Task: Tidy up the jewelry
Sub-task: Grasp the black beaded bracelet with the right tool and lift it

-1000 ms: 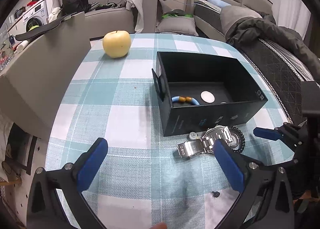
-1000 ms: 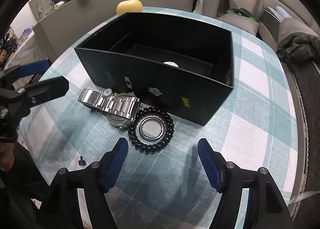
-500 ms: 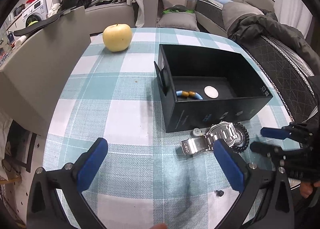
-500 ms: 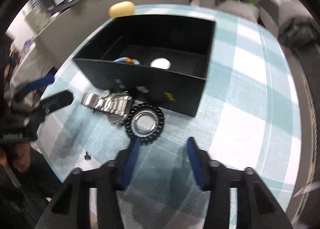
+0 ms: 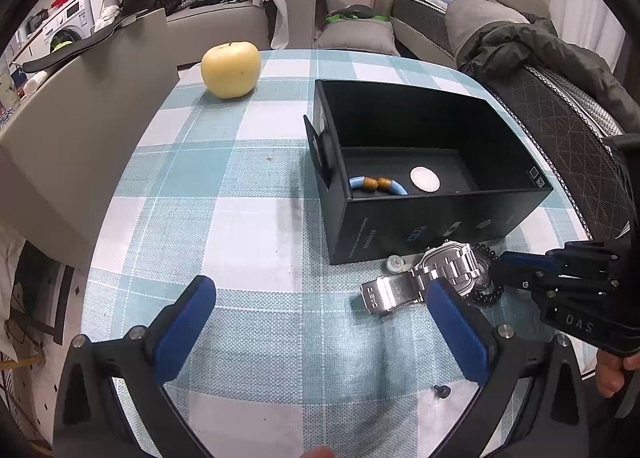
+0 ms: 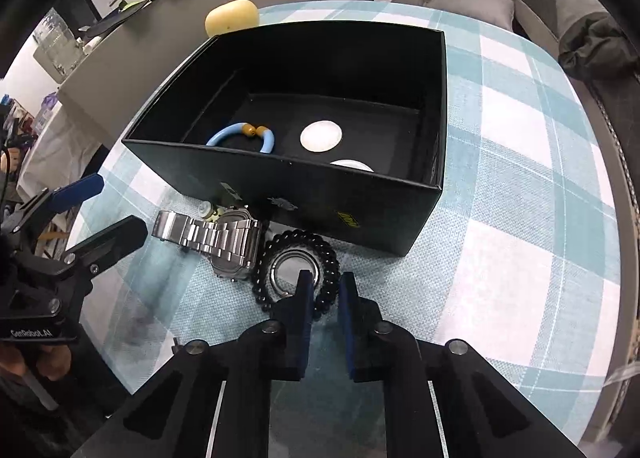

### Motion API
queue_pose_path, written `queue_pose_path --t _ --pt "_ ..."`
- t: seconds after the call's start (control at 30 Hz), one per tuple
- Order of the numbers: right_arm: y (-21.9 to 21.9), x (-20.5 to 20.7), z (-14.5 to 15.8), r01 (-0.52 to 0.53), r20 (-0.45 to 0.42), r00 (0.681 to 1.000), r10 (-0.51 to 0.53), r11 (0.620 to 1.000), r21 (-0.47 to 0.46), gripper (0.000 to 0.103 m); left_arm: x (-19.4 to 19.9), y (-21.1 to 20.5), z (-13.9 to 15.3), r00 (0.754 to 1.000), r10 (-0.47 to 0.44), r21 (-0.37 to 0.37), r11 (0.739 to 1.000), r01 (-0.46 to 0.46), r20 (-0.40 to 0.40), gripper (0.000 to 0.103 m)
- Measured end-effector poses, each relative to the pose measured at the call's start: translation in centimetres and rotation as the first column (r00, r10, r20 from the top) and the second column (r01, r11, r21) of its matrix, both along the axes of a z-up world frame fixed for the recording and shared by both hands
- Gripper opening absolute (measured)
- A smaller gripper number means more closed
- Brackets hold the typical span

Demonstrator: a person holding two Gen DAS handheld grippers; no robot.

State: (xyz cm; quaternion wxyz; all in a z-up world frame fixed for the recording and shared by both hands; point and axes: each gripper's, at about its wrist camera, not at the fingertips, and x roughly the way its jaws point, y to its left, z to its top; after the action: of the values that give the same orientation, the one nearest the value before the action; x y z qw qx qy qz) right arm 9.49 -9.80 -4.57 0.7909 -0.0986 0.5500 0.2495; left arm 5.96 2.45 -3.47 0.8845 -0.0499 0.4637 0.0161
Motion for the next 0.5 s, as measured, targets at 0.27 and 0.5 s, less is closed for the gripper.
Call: queue_pose_path --t 0.27,0.5 --pt "-1.7 -1.6 1.0 0.01 0.049 0.999 -0.01 1.0 -0.001 0.008 -0.1 -0.3 -0.1 1.0 0.002 0.007 1.0 -0.002 -0.005 0.102" --pt "-2.1 -2.3 2.4 0.007 0.098 0.995 -0.01 1.0 0.03 0.008 0.4 -1.4 -0.5 1.0 -0.025 0.028 0.999 0.026 -0.019 0.102"
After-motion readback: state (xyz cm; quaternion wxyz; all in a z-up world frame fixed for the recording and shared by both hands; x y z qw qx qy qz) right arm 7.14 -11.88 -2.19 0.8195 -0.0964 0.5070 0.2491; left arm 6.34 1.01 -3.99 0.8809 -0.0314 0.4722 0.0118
